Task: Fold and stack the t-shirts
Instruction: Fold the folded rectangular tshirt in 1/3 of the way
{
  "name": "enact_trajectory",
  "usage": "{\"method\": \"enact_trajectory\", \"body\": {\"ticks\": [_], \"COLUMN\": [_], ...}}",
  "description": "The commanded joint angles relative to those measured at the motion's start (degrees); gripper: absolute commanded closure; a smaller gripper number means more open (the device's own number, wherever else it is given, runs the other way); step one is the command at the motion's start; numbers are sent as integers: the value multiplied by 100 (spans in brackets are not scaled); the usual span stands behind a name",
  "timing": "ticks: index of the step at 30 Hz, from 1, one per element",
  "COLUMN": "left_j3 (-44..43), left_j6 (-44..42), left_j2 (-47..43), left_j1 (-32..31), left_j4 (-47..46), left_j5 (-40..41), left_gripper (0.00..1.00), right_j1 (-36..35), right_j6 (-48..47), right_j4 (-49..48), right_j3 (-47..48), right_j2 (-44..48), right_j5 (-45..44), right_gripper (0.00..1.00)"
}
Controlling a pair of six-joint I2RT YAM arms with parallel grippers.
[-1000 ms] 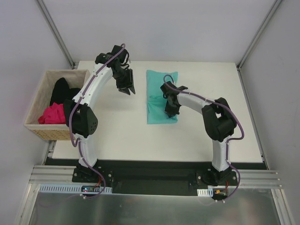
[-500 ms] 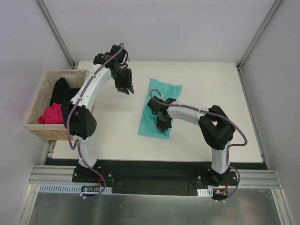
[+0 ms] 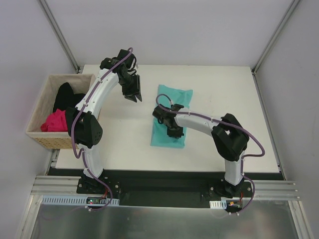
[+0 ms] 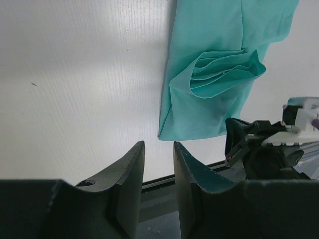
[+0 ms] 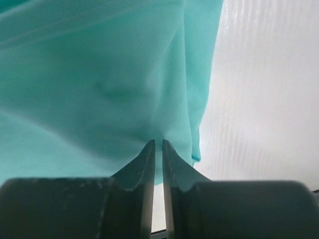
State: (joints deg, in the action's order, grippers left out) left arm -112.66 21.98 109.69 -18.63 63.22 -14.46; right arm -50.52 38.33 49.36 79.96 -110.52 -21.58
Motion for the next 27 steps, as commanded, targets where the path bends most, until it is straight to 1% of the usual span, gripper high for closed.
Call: {"method": "enact_trajectory", "body": {"ticks": [1, 4, 6, 10, 13, 15, 18, 20, 27], "left_j3": [-273, -440, -563, -661, -626, -538, -415, -371, -370], "left_j6": [-211, -229, -238, -255, -317, -343, -387, -413, -431], "left_j2": [-80, 43, 131, 193, 150, 106, 44, -9, 0], "left_j1": [44, 44, 44, 44, 53, 70, 149, 219, 422], "left_j4": [-3, -3, -12, -11, -3, 6, 6, 6, 24], "left_j5": [-109, -189, -224, -277, -215, -154, -145, -127, -154], "left_gripper": [70, 71, 71, 71, 70, 71, 70, 70, 71], "right_j1": [-361, -493, -529, -485, -406, -327, -169, -64, 104], "right_j6": [-70, -194, -299, -501, -581, -703, -862, -923, -1248], "right_j4": [802, 1092, 1172, 1172, 1128, 953, 707, 601, 566], "right_j3": [843, 1257, 1364, 1601, 1707, 1716, 1742, 1794, 2461], "right_j2": [496, 522, 558, 427, 189, 40, -110, -206, -856], "right_j5": [-1198, -1585, -1778, -1937, -1718, -1516, -1226, -1033, -690], "right_gripper": [84, 83, 83, 86, 91, 96, 99, 100, 100]}}
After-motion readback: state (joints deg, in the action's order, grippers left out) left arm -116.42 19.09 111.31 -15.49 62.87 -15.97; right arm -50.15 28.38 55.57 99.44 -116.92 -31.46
